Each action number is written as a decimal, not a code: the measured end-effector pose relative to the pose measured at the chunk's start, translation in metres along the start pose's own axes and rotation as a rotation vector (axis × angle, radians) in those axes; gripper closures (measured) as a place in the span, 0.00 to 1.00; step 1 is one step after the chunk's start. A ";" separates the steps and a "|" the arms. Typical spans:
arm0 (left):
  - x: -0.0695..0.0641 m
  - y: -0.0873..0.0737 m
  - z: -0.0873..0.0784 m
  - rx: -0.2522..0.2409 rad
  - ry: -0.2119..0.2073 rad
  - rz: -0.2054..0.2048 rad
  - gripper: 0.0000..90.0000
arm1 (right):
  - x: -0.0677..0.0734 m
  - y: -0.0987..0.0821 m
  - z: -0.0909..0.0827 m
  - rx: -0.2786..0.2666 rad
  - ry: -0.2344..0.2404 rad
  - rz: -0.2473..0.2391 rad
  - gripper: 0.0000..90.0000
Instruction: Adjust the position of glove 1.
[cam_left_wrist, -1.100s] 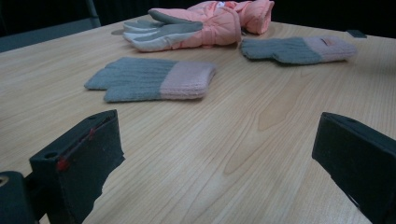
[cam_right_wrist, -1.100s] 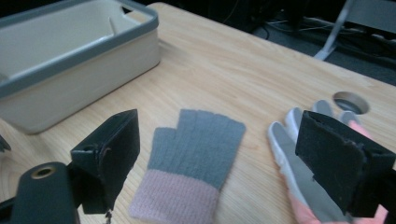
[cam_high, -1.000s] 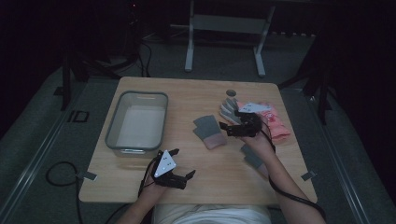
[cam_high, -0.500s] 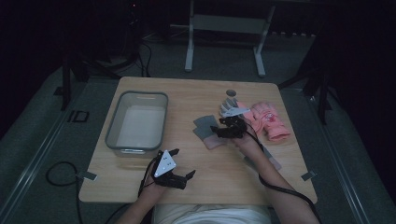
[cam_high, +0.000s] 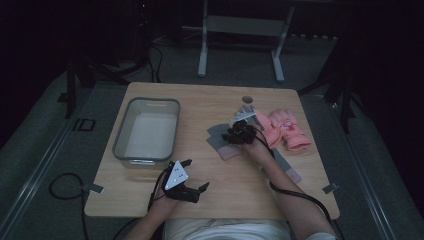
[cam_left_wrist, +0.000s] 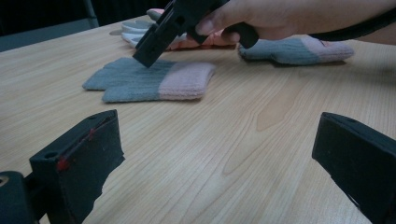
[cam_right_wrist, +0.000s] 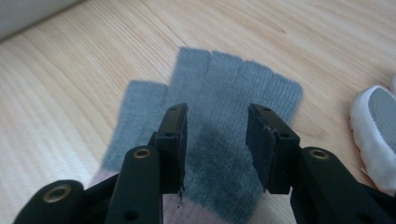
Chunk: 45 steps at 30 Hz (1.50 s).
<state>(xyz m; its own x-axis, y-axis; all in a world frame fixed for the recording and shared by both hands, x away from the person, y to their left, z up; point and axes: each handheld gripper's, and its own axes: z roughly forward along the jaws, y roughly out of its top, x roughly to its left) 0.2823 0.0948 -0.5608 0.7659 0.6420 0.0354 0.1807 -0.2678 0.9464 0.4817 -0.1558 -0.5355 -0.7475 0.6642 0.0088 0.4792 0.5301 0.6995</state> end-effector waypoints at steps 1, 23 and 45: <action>0.000 0.000 0.000 0.000 0.000 -0.001 0.01 | 0.000 -0.001 0.002 0.008 -0.004 -0.003 0.65; 0.000 0.000 0.000 0.003 -0.001 -0.002 0.01 | 0.014 0.003 0.005 0.049 -0.037 0.009 0.95; 0.000 0.000 0.000 0.004 0.000 -0.002 0.01 | 0.074 0.021 -0.115 -0.190 -0.207 0.216 0.96</action>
<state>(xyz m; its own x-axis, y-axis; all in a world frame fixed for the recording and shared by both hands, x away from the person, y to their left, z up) 0.2828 0.0950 -0.5606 0.7657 0.6423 0.0336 0.1848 -0.2697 0.9450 0.3830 -0.1561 -0.4379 -0.5194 0.8536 0.0397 0.5078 0.2710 0.8177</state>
